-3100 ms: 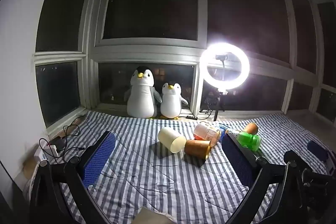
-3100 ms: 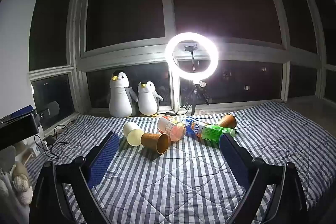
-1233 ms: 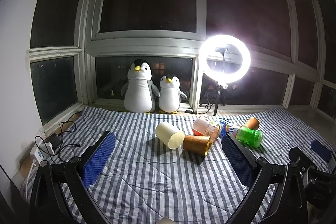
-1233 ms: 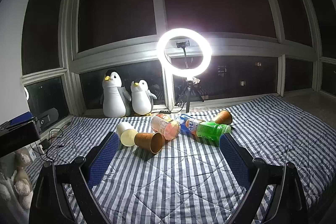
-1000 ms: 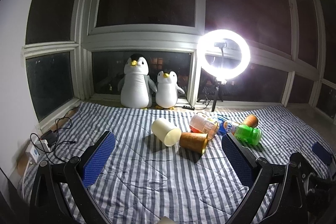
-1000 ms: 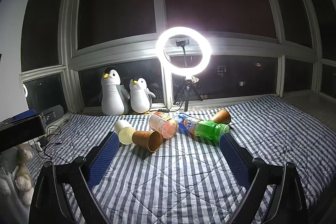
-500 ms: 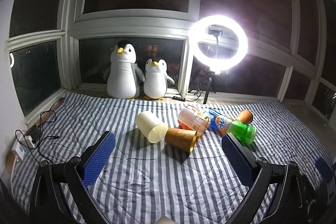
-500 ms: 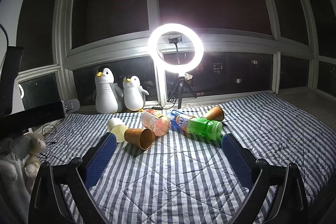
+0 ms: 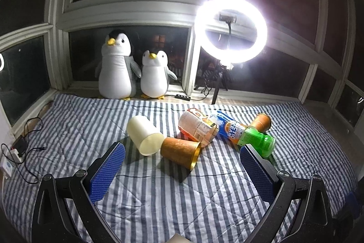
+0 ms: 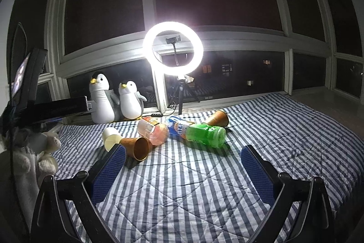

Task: Flip cup upside down
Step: 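Reach the left tool to the clear red-labelled cup and close on it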

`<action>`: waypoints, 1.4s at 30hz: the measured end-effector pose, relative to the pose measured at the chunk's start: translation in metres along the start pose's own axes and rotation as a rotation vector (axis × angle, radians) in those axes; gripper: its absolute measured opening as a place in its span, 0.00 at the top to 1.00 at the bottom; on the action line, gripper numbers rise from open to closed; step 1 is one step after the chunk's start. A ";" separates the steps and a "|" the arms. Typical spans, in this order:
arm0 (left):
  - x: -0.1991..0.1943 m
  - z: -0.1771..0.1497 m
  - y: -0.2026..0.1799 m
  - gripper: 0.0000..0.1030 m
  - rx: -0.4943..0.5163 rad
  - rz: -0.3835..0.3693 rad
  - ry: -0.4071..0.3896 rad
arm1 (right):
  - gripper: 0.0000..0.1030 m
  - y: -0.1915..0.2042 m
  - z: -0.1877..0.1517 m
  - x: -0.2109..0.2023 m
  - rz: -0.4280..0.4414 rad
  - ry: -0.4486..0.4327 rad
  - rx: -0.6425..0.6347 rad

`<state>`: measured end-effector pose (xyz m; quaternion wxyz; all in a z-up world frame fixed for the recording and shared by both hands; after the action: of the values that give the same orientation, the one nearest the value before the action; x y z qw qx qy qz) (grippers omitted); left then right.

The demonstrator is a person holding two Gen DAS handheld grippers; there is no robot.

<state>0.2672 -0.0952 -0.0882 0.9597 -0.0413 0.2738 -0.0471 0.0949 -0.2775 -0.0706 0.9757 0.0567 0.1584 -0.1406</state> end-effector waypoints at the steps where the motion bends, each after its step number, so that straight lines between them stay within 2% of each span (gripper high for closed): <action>1: 0.005 0.000 -0.001 0.00 -0.003 -0.005 0.011 | 0.03 -0.002 -0.001 0.001 -0.003 0.003 0.002; 9: 0.079 0.006 -0.001 0.00 -0.131 -0.096 0.206 | 0.03 -0.026 -0.007 0.005 -0.038 0.022 0.031; 14: 0.140 0.015 0.007 0.00 -0.281 -0.134 0.349 | 0.03 -0.043 -0.012 0.006 -0.062 0.033 0.054; 20: 0.217 0.011 -0.006 0.01 -0.426 -0.226 0.553 | 0.03 -0.069 -0.019 0.008 -0.101 0.050 0.091; 25: 0.271 0.005 -0.011 0.01 -0.484 -0.183 0.626 | 0.03 -0.088 -0.022 0.009 -0.129 0.060 0.120; 31: 0.314 -0.008 -0.012 0.01 -0.578 -0.128 0.706 | 0.03 -0.114 -0.031 0.013 -0.163 0.079 0.160; 38: 0.346 -0.023 -0.009 0.03 -0.627 -0.031 0.719 | 0.03 -0.137 -0.042 0.023 -0.177 0.111 0.211; 42: 0.359 -0.028 -0.009 0.05 -0.648 -0.005 0.723 | 0.03 -0.141 -0.044 0.026 -0.182 0.116 0.213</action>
<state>0.5550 -0.1462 -0.2984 0.7407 -0.3198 0.5902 0.0272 0.0647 -0.4118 -0.1304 0.9366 0.1535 0.2030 -0.2411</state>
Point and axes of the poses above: each gripper's, at about its wrist camera, not at the fingertips, and x roughly the way its jaws point, y to its left, z to its top, the point moved 10 cm from there along x, roughly the way its jaws point, and after that the axes turned 1 degree about x, right-handed, at the moved point
